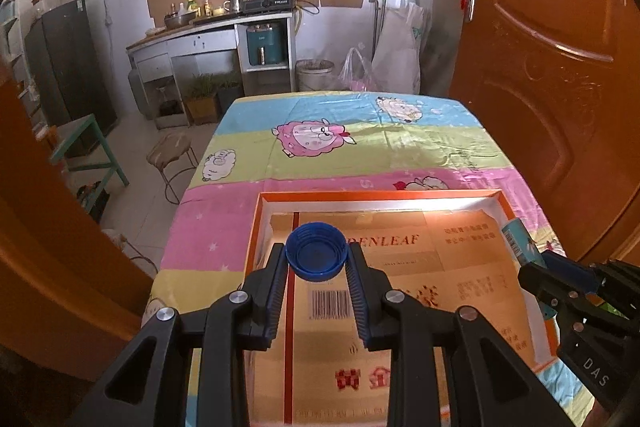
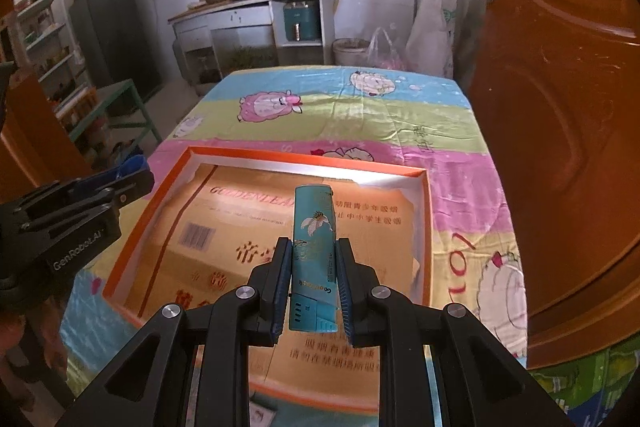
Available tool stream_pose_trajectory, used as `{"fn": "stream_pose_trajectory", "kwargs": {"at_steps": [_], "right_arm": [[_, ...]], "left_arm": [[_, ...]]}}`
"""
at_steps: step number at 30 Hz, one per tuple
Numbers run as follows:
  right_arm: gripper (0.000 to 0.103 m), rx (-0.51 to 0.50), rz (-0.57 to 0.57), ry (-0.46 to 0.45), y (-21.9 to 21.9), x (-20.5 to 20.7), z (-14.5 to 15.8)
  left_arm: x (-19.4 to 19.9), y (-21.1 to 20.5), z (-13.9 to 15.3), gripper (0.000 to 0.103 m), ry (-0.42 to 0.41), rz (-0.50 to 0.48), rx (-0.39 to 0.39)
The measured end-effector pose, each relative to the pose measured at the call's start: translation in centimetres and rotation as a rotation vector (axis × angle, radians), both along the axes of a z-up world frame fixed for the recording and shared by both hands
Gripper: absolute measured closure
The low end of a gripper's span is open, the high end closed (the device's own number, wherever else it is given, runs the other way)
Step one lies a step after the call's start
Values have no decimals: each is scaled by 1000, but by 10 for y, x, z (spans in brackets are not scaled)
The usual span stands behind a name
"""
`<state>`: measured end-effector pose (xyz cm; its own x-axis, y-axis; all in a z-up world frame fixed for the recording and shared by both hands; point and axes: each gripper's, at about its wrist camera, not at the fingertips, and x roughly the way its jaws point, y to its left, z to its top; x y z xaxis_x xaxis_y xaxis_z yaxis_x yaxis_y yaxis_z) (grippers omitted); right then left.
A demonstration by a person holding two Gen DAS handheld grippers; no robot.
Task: Organize rigid objects
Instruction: 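Carry the blue lighter into the tray with the right gripper while the left gripper carries the blue cap there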
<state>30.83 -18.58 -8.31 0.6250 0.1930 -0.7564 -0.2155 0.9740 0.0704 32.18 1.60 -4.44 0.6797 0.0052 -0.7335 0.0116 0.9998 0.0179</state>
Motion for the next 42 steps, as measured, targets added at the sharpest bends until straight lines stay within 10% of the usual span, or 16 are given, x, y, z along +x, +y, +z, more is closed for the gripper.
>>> {"fn": "stream_pose_trajectory", "kwargs": {"at_steps": [36,42], "right_arm": [[80,-36,2,165,15,102,-81],[61,-54,1,156,17,101,-82]], "left_arm": [[93,11,-88,73,209,-7,-20],[93,10,-89,45,216,-61,-25]]}}
